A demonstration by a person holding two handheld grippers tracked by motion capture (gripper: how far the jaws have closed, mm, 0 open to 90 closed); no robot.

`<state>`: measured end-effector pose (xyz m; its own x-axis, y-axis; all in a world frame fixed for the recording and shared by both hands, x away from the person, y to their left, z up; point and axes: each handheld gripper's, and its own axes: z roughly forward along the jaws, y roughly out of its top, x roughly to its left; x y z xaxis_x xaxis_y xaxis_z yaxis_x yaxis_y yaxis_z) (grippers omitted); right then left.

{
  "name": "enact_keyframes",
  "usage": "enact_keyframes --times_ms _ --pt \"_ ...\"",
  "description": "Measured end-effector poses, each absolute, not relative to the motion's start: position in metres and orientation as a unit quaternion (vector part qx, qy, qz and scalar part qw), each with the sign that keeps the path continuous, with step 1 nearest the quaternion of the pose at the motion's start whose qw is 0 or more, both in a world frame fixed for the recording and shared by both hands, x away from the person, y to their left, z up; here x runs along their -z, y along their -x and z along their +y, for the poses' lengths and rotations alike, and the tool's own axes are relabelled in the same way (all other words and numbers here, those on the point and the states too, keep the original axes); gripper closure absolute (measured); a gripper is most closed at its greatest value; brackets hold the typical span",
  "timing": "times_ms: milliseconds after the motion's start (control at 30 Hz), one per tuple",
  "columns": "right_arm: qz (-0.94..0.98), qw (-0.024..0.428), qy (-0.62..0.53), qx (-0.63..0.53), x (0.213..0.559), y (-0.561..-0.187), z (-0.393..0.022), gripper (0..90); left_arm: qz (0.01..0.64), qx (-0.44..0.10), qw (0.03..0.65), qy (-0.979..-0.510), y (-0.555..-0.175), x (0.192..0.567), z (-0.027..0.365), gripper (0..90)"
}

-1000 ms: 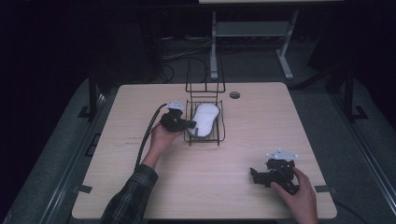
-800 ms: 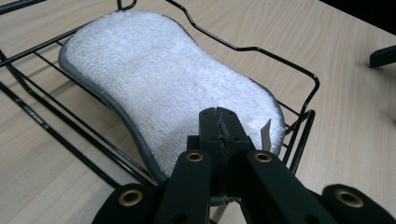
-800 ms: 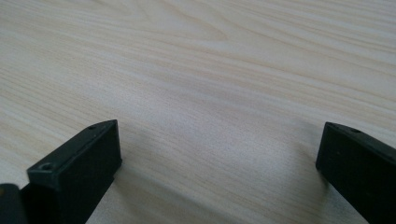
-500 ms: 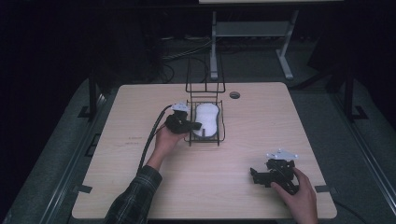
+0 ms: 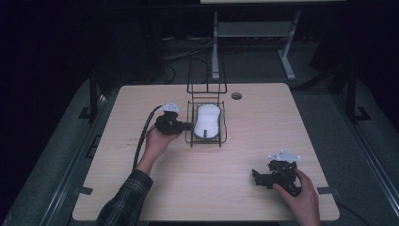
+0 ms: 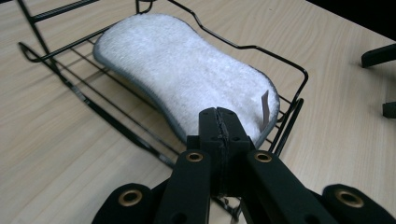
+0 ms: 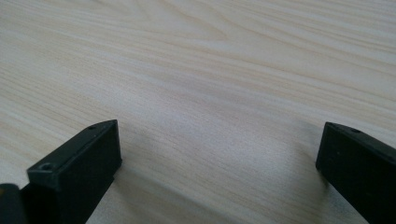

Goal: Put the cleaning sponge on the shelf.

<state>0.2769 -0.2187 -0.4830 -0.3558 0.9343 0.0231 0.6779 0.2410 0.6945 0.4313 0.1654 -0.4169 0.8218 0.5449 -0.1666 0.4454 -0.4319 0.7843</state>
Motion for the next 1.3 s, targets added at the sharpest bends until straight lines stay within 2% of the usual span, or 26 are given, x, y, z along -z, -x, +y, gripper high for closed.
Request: enact_keyframes --times_ms 167,300,333,400,500,633,700,733,767,833,900,967,1033,1067,1300 --pt "0.761 0.204 -0.529 -0.315 0.483 -0.277 -0.219 0.0 0.303 -0.059 0.441 -0.843 -0.427 0.415 0.175 87.9" --pt "0.761 0.204 -0.530 -0.315 0.483 -0.277 -0.219 0.0 0.308 -0.067 0.438 -0.842 -0.423 0.414 0.184 82.3" --pt "0.761 0.204 -0.529 -0.315 0.483 -0.277 -0.219 0.0 0.314 -0.073 0.438 -0.839 -0.420 0.414 0.188 77.6" --pt "0.761 0.204 -0.530 -0.315 0.483 -0.277 -0.219 0.0 0.317 -0.076 0.438 -0.838 -0.419 0.414 0.190 74.8" --pt "0.761 0.204 -0.530 -0.315 0.483 -0.277 -0.219 0.0 0.328 -0.082 0.432 -0.836 -0.416 0.414 0.196 65.2" --pt "0.761 0.204 -0.530 -0.315 0.483 -0.277 -0.219 0.0 0.337 -0.092 0.423 -0.836 -0.409 0.415 0.203 49.3" --pt "0.761 0.204 -0.529 -0.315 0.483 -0.277 -0.219 0.0 0.335 -0.092 0.426 -0.836 -0.407 0.416 0.205 43.7" --pt "0.761 0.204 -0.529 -0.315 0.483 -0.277 -0.219 0.0 0.338 -0.090 0.424 -0.836 -0.406 0.416 0.206 43.7" --pt "0.761 0.204 -0.529 -0.315 0.483 -0.277 -0.219 0.0 0.336 -0.104 0.418 -0.838 -0.402 0.417 0.208 36.4" --pt "0.761 0.204 -0.530 -0.315 0.483 -0.277 -0.219 0.0 0.337 -0.107 0.418 -0.836 -0.400 0.417 0.210 34.4" --pt "0.761 0.204 -0.530 -0.315 0.483 -0.277 -0.219 0.0 0.342 -0.118 0.415 -0.835 -0.396 0.417 0.214 28.0" --pt "0.761 0.204 -0.530 -0.315 0.483 -0.277 -0.219 0.0 0.347 -0.125 0.409 -0.835 -0.393 0.417 0.217 18.7" --pt "0.761 0.204 -0.529 -0.315 0.483 -0.277 -0.219 0.0 0.351 -0.128 0.405 -0.834 -0.389 0.418 0.219 16.8" --pt "0.761 0.204 -0.530 -0.315 0.483 -0.277 -0.219 0.0 0.353 -0.137 0.398 -0.835 -0.384 0.419 0.222 12.9" --pt "0.761 0.204 -0.529 -0.315 0.483 -0.277 -0.219 0.0 0.360 -0.148 0.390 -0.835 -0.367 0.421 0.230 12.6"
